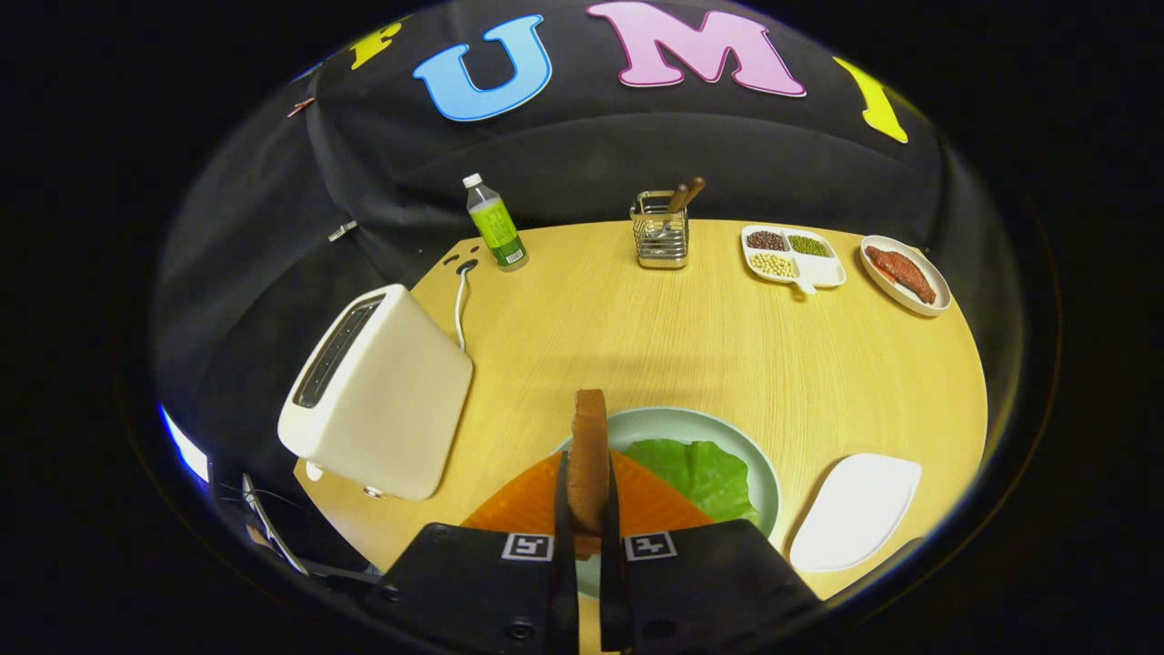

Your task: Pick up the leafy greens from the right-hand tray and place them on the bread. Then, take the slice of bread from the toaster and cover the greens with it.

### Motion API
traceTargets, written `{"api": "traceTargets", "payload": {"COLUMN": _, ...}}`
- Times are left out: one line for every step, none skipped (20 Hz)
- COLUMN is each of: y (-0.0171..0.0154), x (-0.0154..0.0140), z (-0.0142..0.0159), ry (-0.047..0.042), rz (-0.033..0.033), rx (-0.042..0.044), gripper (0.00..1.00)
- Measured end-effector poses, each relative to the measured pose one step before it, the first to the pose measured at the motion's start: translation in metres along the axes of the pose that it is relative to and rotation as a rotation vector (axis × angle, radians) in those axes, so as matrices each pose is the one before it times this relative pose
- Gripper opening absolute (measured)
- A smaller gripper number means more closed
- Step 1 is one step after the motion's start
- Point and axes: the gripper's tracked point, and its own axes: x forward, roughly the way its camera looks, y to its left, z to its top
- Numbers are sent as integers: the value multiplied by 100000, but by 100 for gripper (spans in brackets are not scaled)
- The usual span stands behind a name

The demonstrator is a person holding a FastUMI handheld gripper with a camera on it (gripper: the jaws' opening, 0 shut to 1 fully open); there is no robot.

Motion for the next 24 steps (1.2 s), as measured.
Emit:
{"api": "traceTargets", "payload": {"y": -441, "x": -40, "z": -70, "ry": -757, "rz": -23, "rx": 179, "gripper": 15}}
{"api": "traceTargets", "payload": {"y": -437, "x": -35, "z": -397, "ry": 12, "rz": -235, "rx": -362, "gripper": 15}}
{"api": "traceTargets", "payload": {"y": -569, "x": -70, "z": -348, "ry": 221, "rz": -779, "rx": -1181, "gripper": 18}}
{"api": "traceTargets", "payload": {"y": -753, "x": 147, "z": -451, "ry": 288, "rz": -1570, "rx": -1778, "gripper": 20}}
{"api": "traceTargets", "payload": {"y": -863, "x": -179, "z": -461, "ry": 596, "rz": -2013, "rx": -2304, "gripper": 26}}
{"api": "traceTargets", "payload": {"y": -801, "x": -237, "z": -612, "ry": 538, "rz": -1746, "rx": -1975, "gripper": 32}}
{"api": "traceTargets", "payload": {"y": -509, "x": 4, "z": -299, "ry": 399, "rz": -1457, "rx": -1447, "gripper": 38}}
{"api": "traceTargets", "payload": {"y": -520, "x": 238, "z": -268, "ry": -300, "rz": -1787, "rx": -1570, "gripper": 46}}
{"api": "traceTargets", "payload": {"y": -532, "x": 136, "z": -130, "ry": -282, "rz": -1838, "rx": -1611, "gripper": 54}}
{"api": "traceTargets", "payload": {"y": -271, "x": 179, "z": -509, "ry": 1452, "rz": -739, "rx": -1643, "gripper": 67}}
{"api": "traceTargets", "payload": {"y": -129, "x": 37, "z": -432, "ry": 1761, "rz": -267, "rx": -1674, "gripper": 80}}
{"api": "traceTargets", "payload": {"y": -254, "x": 8, "z": -272, "ry": 569, "rz": -820, "rx": -1986, "gripper": 85}}
{"api": "traceTargets", "payload": {"y": -323, "x": -342, "z": 131, "ry": -887, "rz": -1396, "rx": -2286, "gripper": 97}}
{"api": "traceTargets", "payload": {"y": -70, "x": -95, "z": 269, "ry": -1737, "rz": -741, "rx": -1921, "gripper": 100}}
{"api": "traceTargets", "payload": {"y": 9, "x": -476, "z": 322, "ry": -1886, "rz": -327, "rx": -1477, "gripper": 100}}
{"api": "traceTargets", "payload": {"y": 97, "x": -518, "z": 340, "ry": -2169, "rz": -452, "rx": -1293, "gripper": 100}}
{"api": "traceTargets", "payload": {"y": 7, "x": -548, "z": 535, "ry": -2527, "rz": -572, "rx": -1395, "gripper": 100}}
{"api": "traceTargets", "payload": {"y": -19, "x": -582, "z": 693, "ry": -3183, "rz": -1069, "rx": -1706, "gripper": 100}}
{"api": "traceTargets", "payload": {"y": -53, "x": -564, "z": 740, "ry": -3024, "rz": -972, "rx": -1324, "gripper": 100}}
{"api": "traceTargets", "payload": {"y": 134, "x": -557, "z": 835, "ry": -3204, "rz": -100, "rx": -921, "gripper": 100}}
{"api": "traceTargets", "payload": {"y": -1, "x": -484, "z": 960, "ry": -3451, "rz": -565, "rx": -872, "gripper": 99}}
{"api": "traceTargets", "payload": {"y": -201, "x": -547, "z": 990, "ry": -3249, "rz": -839, "rx": -781, "gripper": 99}}
{"api": "traceTargets", "payload": {"y": -146, "x": -561, "z": 972, "ry": -3110, "rz": -693, "rx": -630, "gripper": 99}}
{"api": "traceTargets", "payload": {"y": -144, "x": -571, "z": 1110, "ry": -3133, "rz": -441, "rx": -228, "gripper": 99}}
